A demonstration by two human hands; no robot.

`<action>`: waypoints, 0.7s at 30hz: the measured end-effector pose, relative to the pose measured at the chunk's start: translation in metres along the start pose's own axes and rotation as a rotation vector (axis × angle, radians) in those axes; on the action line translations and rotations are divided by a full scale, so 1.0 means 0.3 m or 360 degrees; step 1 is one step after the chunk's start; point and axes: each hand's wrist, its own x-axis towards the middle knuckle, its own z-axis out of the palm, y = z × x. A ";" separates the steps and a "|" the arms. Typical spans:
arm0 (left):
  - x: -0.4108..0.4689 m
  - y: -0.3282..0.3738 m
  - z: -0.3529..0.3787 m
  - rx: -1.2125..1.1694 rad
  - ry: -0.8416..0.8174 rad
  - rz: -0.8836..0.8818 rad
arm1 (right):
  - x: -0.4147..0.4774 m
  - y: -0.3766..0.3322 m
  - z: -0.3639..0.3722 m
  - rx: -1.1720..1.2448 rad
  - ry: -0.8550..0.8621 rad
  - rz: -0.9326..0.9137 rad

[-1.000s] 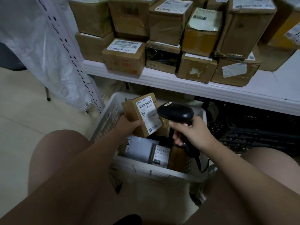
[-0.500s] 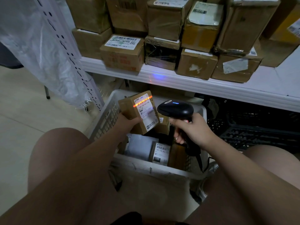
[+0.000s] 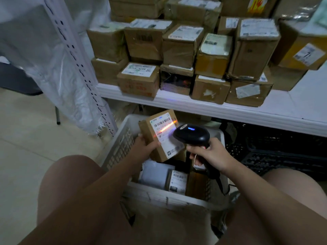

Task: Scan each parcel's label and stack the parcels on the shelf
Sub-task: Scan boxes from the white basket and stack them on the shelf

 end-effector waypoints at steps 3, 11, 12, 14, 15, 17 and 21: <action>-0.057 0.048 -0.002 -0.0081 0.0131 0.0070 | -0.025 -0.043 -0.006 -0.0017 0.0105 -0.0103; -0.186 0.312 -0.058 -0.0327 0.0239 0.0403 | -0.092 -0.320 -0.021 0.0231 0.0276 -0.0349; -0.195 0.356 -0.062 -0.0323 0.0246 0.0439 | -0.092 -0.364 -0.020 0.0269 0.0293 -0.0373; -0.203 0.445 -0.061 -0.0340 0.0256 0.0502 | -0.087 -0.450 -0.015 0.0315 0.0372 -0.0430; -0.195 0.482 -0.060 -0.0368 0.0277 0.0543 | -0.080 -0.487 -0.017 0.0360 0.0403 -0.0447; -0.179 0.559 -0.052 -0.0444 0.0311 0.0617 | -0.061 -0.560 -0.026 0.0428 0.0416 -0.0460; -0.125 0.695 -0.052 -0.0467 0.0238 0.0633 | -0.016 -0.687 -0.054 0.0563 0.0400 -0.0470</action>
